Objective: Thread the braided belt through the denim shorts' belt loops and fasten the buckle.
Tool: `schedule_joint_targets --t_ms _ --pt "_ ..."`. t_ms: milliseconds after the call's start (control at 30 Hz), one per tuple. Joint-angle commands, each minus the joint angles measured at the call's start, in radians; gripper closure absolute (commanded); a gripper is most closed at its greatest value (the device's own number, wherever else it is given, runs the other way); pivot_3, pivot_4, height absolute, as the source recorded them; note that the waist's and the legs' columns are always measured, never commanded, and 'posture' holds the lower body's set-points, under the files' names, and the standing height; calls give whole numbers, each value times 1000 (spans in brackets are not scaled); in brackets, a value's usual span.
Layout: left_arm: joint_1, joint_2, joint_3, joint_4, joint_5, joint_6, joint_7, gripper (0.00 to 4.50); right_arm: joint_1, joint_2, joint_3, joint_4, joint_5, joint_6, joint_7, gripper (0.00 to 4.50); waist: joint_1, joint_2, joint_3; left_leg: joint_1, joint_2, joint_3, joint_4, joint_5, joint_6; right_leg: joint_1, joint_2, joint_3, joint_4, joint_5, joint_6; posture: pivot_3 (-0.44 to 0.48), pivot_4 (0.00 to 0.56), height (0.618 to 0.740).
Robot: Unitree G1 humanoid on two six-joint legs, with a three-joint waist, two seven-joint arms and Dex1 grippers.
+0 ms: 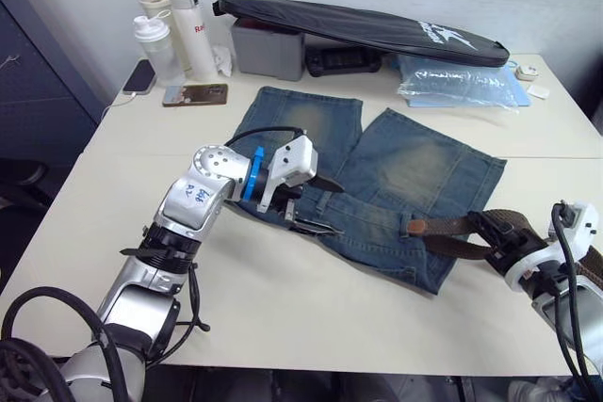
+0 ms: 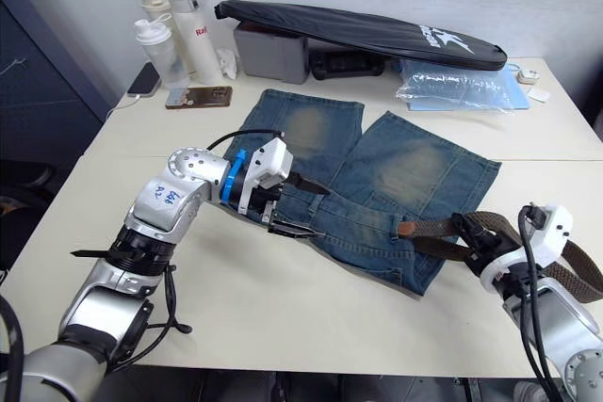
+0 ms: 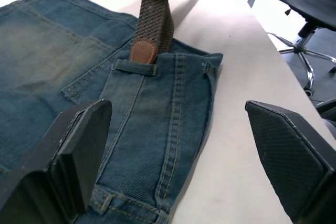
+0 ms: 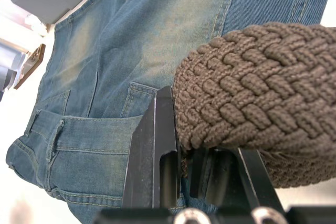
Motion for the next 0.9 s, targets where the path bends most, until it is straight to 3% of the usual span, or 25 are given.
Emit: schedule_joint_targets --t_ms 33,500,633,900 --pt "-24 5 19 -13 -2 -16 15 25 -38 -8 3 -16 -10 10 -9 4500 0 0 0 0 0 0 0 0 0 0 0 0 0 0 0 0 150 740" --pt "-35 8 15 -5 5 3 52 25 -139 246 167 21 -194 -15 -20 4500 -7 0 -1 1 1 0 0 0 0 -1 0 0 3 0 0 0 150 740" --pt "-37 -2 12 -10 2 18 66 25 -164 251 256 72 -377 3 26 4500 -15 1 -2 2 1 0 0 0 0 -1 0 0 4 0 0 0 150 740" --pt "-39 4 11 -11 7 23 69 25 -238 344 293 106 -452 5 76 4500 -21 4 -3 2 1 0 0 0 -1 -1 0 -1 4 0 0 0 150 740"
